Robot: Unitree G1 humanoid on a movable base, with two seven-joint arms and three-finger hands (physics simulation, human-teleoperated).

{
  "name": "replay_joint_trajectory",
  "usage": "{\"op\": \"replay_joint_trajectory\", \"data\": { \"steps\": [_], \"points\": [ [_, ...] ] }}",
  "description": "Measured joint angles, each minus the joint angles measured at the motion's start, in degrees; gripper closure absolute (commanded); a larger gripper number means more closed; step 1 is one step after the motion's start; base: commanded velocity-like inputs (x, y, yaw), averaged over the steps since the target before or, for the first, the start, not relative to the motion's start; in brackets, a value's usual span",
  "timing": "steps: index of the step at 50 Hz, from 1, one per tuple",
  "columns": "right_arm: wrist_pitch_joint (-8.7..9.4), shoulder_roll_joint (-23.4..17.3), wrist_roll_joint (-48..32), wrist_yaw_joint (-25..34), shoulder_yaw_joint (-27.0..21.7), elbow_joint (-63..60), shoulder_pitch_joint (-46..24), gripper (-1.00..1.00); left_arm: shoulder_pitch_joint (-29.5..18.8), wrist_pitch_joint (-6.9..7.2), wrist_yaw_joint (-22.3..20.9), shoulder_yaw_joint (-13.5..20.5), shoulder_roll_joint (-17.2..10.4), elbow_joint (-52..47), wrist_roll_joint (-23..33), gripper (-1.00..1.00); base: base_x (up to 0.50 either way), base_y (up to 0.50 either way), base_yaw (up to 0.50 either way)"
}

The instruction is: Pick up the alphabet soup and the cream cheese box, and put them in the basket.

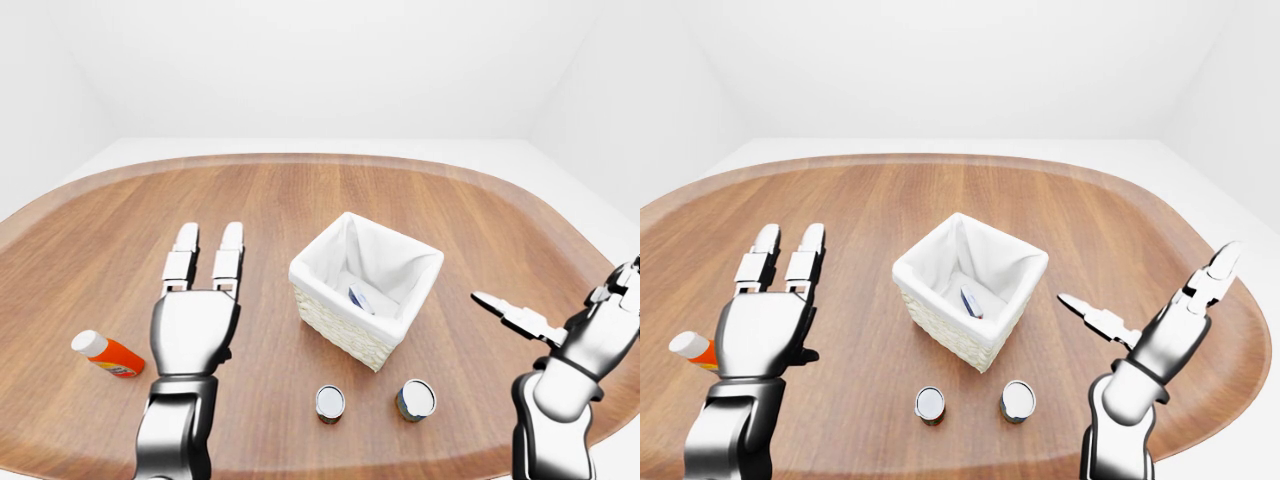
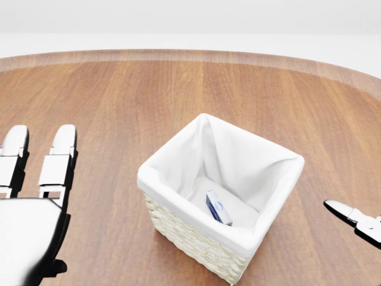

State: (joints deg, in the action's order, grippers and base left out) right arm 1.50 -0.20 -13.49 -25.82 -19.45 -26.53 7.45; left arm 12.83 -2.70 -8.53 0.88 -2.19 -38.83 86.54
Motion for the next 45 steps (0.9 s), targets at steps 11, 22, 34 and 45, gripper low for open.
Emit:
{"op": "replay_joint_trajectory", "data": {
  "steps": [11, 22, 34, 45],
  "points": [
    [1.59, 1.44, -1.95, 6.31, 2.32, -5.45, 2.72, -1.00, -0.11, 0.02, 0.07, -0.11, -0.06, 0.40, 0.15, -1.00, 0.00, 0.00, 0.00],
    [2.41, 3.42, -5.00, 11.25, 4.74, -11.62, 6.20, -1.00, -0.29, 0.11, 0.10, -0.03, -0.15, 0.80, -0.13, -1.00, 0.00, 0.00, 0.00],
    [0.97, 4.77, -8.75, 16.78, 7.74, -15.43, 11.12, -1.00, -0.24, 0.03, -0.01, -0.11, -0.18, 0.73, 0.02, -1.00, 0.00, 0.00, 0.00],
    [-3.13, 5.26, -11.39, 21.54, 10.16, -15.01, 16.08, -1.00, -0.21, 0.14, 0.10, -0.13, -0.14, 0.93, 0.27, -1.00, 0.00, 0.00, 0.00]
  ]
}}
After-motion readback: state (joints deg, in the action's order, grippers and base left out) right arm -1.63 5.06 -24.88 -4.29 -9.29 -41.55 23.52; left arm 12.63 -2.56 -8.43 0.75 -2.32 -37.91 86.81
